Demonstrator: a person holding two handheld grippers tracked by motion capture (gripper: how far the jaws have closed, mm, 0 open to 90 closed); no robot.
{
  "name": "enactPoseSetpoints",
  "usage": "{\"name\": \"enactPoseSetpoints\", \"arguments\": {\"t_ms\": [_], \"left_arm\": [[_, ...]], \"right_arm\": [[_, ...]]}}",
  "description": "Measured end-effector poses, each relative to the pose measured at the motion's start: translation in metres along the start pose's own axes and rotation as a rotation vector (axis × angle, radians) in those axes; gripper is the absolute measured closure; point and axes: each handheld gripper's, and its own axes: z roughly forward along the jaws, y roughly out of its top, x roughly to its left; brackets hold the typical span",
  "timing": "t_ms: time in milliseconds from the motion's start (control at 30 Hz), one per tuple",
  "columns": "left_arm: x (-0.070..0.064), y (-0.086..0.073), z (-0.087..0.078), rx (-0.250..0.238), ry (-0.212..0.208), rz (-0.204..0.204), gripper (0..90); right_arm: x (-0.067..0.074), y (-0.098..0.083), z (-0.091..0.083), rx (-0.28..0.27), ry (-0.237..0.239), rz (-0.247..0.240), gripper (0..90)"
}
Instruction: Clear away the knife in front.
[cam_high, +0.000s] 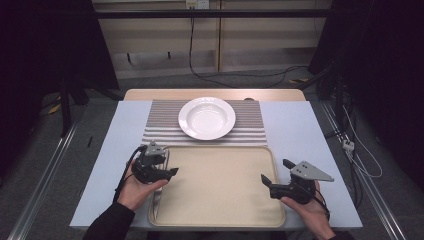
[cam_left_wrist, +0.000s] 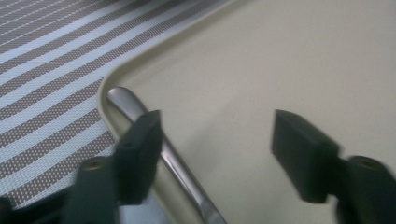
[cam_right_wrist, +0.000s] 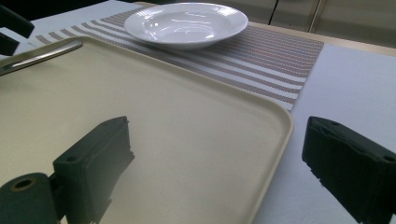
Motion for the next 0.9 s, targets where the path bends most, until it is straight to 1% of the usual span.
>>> {"name": "enactPoseSetpoints", "arguments": {"t_ms": [67, 100, 133, 200, 267, 300, 333, 467, 500, 533, 567, 633, 667, 733, 767, 833, 900], "left_arm": [[0.001, -0.001, -0.005, -0.018, 0.0, -0.035, 26.7], [0.001, -0.001, -0.007, -0.03, 0.0, -0.042, 20.9], [0.002, -0.002, -0.009, -0.032, -0.001, -0.055, 16.9], [0.002, -0.004, -0.013, -0.071, -0.005, -0.065, 14.0], [0.001, -0.007, -0.017, -0.096, 0.003, -0.088, 9.7], [0.0, -0.009, -0.019, -0.096, -0.003, -0.077, 6.1], [-0.001, -0.01, -0.02, -0.107, 0.001, -0.082, 4.4], [-0.005, -0.021, -0.028, -0.15, 0.014, -0.069, 5.2], [-0.006, -0.024, -0.029, -0.157, 0.015, -0.069, 5.0], [-0.006, -0.024, -0.029, -0.157, 0.015, -0.069, 5.1], [-0.007, -0.03, -0.032, -0.195, 0.034, -0.089, 5.1], [-0.007, -0.032, -0.032, -0.213, 0.031, -0.102, 5.1], [-0.007, -0.033, -0.033, -0.221, 0.035, -0.096, 5.1], [-0.011, -0.035, -0.033, -0.253, 0.067, -0.098, 5.1], [-0.011, -0.035, -0.032, -0.246, 0.065, -0.091, 5.1], [-0.01, -0.034, -0.031, -0.241, 0.046, -0.095, 5.1], [-0.009, -0.034, -0.032, -0.243, 0.055, -0.101, 5.2]], "right_arm": [[0.0, 0.0, 0.0, -0.001, -0.001, 0.003, 7.8], [0.0, 0.0, 0.0, -0.001, -0.003, 0.003, 7.7], [0.0, 0.0, 0.0, -0.001, -0.004, 0.003, 7.8], [-0.001, 0.0, 0.0, -0.001, -0.005, 0.004, 7.7], [-0.001, -0.001, 0.0, -0.001, -0.007, 0.006, 7.7], [-0.001, -0.001, 0.0, 0.0, -0.008, 0.006, 7.7], [-0.001, -0.001, 0.0, 0.001, -0.009, 0.007, 7.7], [-0.001, -0.001, 0.0, 0.003, -0.01, 0.007, 7.7], [-0.001, -0.001, 0.0, 0.003, -0.01, 0.007, 7.7], [-0.001, -0.001, 0.0, 0.003, -0.01, 0.007, 7.7], [-0.001, -0.001, 0.0, 0.002, -0.01, 0.008, 7.7], [-0.001, -0.001, -0.001, 0.002, -0.013, 0.009, 7.7], [-0.001, -0.001, -0.001, 0.002, -0.012, 0.008, 7.7], [-0.001, -0.001, -0.001, 0.002, -0.011, 0.006, 7.7], [-0.001, -0.001, -0.001, 0.001, -0.01, 0.007, 7.7], [-0.001, -0.001, -0.001, 0.002, -0.011, 0.012, 7.7], [-0.002, -0.001, -0.001, 0.002, -0.01, 0.012, 7.7]]}}
